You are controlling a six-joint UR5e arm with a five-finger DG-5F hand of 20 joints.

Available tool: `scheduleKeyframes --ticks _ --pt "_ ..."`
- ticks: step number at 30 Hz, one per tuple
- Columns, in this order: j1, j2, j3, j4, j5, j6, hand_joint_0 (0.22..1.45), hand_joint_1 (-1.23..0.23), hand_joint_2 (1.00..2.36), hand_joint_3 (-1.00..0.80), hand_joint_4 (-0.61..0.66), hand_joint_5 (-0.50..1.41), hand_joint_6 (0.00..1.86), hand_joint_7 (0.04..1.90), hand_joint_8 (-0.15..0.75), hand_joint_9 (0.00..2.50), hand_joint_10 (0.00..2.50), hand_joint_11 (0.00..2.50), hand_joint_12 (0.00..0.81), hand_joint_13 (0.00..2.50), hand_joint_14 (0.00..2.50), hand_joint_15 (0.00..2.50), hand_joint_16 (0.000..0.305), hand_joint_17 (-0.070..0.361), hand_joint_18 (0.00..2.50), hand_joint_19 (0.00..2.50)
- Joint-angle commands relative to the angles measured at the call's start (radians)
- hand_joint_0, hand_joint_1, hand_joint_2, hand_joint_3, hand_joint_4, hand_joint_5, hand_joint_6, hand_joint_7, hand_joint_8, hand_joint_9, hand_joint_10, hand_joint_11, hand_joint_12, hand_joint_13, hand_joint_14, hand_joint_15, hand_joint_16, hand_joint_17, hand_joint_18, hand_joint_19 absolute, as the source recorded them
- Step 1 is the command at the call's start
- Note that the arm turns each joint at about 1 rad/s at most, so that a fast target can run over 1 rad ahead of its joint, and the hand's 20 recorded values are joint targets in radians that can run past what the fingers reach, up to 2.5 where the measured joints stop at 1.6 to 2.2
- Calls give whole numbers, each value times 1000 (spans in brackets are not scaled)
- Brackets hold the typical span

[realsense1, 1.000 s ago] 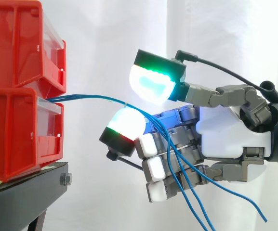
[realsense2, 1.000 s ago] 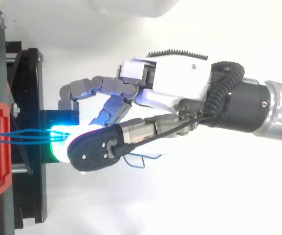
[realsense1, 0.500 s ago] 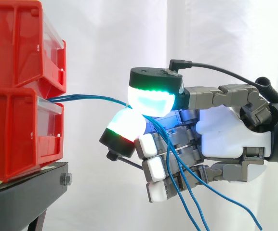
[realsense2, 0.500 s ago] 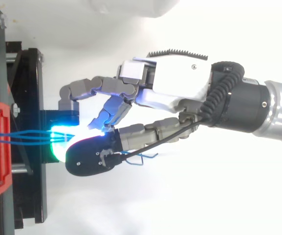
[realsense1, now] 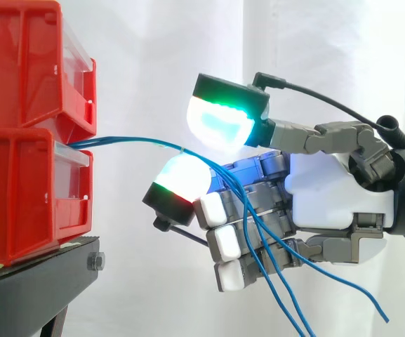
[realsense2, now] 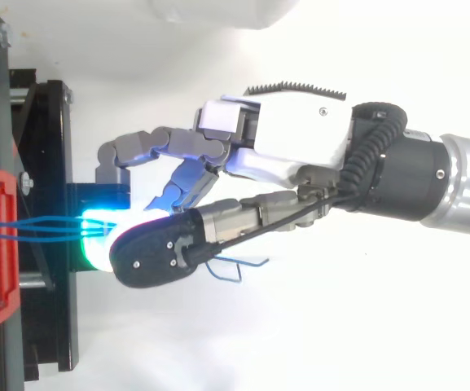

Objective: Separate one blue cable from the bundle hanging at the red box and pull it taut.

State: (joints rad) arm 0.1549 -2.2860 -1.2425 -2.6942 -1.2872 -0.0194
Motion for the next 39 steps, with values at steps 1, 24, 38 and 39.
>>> scheduleKeyframes --ticks 1,24,38,39 --pt "0 0 0 1 0 -1 645 -448 1013 -338 183 -105 502 1280 311 948 16 575 355 1007 19 546 39 89 838 571" --pt "-11 0 0 1 -3 -56 680 -836 1017 -269 193 -136 588 1336 310 880 17 609 353 996 19 541 38 86 876 538" --pt "-12 0 0 1 0 -142 640 -444 1014 -276 173 -127 664 1237 322 1020 18 628 354 1068 21 569 41 93 901 618" --pt "-12 0 0 1 0 -143 639 -458 1014 -232 180 -126 663 1237 332 1045 19 621 365 1081 21 563 43 96 918 599"
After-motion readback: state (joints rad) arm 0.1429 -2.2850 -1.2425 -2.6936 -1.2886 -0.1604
